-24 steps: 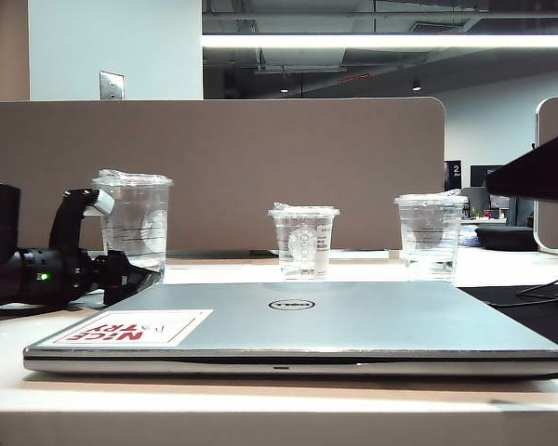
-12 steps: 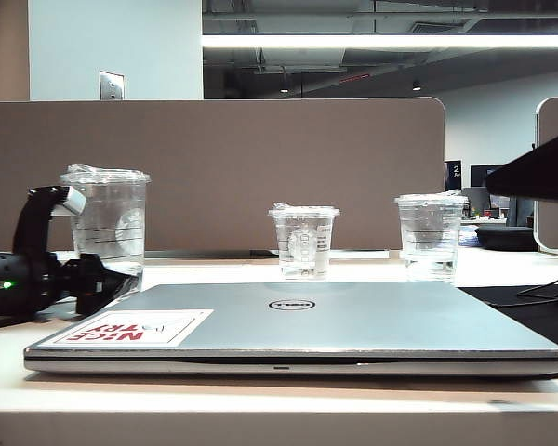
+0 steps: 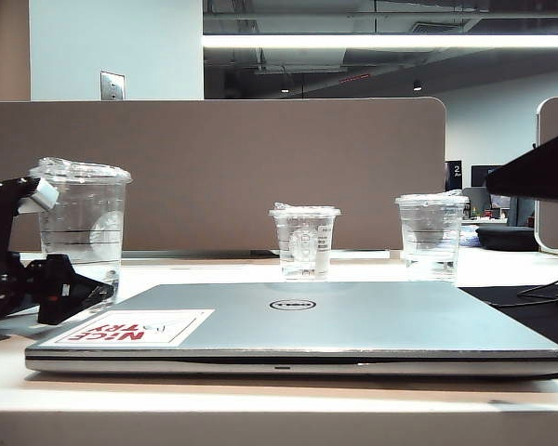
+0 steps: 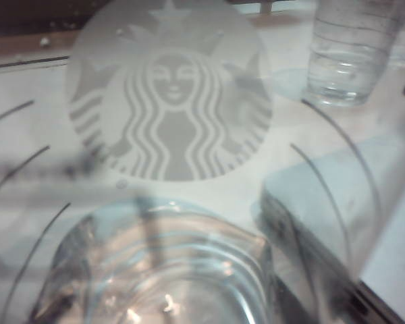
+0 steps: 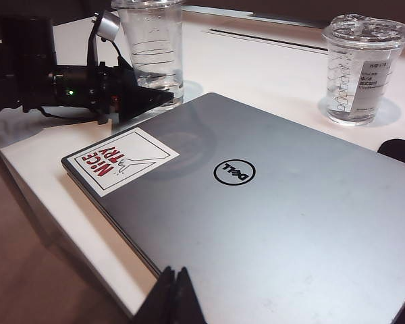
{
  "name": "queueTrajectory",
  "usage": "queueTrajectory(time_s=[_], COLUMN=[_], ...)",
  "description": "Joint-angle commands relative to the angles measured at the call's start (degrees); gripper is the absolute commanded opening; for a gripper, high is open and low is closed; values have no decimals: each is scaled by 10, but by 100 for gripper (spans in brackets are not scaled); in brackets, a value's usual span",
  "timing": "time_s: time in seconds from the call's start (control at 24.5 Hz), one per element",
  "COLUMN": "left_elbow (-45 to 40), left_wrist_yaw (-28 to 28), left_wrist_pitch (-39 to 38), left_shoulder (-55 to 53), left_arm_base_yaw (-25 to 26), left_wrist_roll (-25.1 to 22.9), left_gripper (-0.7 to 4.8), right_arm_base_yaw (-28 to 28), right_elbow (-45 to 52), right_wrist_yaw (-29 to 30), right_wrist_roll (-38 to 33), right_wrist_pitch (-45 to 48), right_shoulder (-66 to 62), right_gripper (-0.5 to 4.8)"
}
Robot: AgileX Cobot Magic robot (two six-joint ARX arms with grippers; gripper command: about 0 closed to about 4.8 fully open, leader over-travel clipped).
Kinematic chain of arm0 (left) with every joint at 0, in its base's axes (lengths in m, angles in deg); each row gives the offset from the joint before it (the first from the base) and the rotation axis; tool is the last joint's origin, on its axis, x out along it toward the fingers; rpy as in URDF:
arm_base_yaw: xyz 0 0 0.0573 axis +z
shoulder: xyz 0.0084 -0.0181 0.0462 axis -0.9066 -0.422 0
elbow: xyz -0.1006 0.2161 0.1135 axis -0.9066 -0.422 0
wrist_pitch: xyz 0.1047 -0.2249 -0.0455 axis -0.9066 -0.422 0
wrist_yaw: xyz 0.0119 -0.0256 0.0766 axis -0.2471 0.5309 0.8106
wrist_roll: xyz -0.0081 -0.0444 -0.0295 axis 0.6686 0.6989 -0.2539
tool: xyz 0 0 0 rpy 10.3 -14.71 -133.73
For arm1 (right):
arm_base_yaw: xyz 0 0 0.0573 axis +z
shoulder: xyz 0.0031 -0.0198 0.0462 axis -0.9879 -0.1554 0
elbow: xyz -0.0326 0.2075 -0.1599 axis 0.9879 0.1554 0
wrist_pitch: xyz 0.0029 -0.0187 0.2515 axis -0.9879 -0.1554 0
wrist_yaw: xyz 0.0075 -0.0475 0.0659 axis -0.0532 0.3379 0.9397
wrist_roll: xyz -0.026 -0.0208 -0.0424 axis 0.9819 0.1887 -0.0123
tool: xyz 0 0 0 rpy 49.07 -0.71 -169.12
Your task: Pick up the coffee cup on the left and place it on the left side of the laptop.
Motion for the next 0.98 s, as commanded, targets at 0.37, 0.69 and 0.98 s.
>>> queueTrajectory(time_s=[0.37,0.69,0.98], left_elbow=[-65,-82,-82], left_wrist_yaw=[-24,-37,-20], left_wrist_pitch=[7,7,7], left_shoulder=[-4,-4,-4], left_arm_base_yaw=[0,1,1], left_wrist_roll=[0,0,-1], left_gripper=[309,309,309], right_arm_base_yaw=[0,0,0], right_elbow=[2,2,2], right_wrist_yaw=[-1,-1,-1], right_wrist_roll=[0,0,0], right_wrist_pitch=[10,10,10], right_shoulder=[2,2,2], right_gripper=[-4,-5,-4])
